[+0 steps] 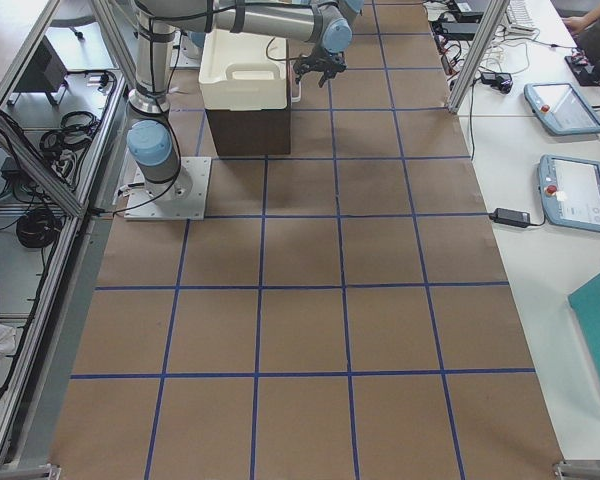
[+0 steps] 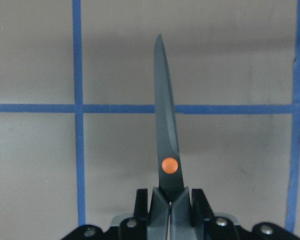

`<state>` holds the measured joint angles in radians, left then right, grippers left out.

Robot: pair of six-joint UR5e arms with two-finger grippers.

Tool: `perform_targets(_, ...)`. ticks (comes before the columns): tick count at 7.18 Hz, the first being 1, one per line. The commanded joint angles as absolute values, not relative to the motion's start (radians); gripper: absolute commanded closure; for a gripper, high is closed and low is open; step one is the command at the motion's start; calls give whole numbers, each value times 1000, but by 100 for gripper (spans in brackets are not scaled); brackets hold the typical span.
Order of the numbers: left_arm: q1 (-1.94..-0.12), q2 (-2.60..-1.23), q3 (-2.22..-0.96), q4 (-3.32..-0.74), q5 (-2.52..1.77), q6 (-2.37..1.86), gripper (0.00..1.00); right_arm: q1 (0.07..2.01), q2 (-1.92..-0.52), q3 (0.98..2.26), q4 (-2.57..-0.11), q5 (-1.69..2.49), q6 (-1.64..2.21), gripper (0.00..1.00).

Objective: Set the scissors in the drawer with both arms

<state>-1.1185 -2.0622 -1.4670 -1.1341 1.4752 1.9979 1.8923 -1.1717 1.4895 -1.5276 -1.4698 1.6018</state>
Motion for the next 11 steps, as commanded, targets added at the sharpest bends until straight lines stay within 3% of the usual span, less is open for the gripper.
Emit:
perform_targets(1, -1193, -1917, -1479, -1346, 1488, 1916, 100, 1891, -1160, 1489, -1528, -1471, 1609, 0)
perform_targets(5, -1230, -1721, -1477, -1621, 1480, 1867, 100, 1893, -1158, 1508, -1529, -1474, 1609, 0)
perform_targets(11, -1264, -1694, -1479, -1643, 1485, 1838, 100, 1891, -1141, 1513, -1560, -1482, 1572, 0)
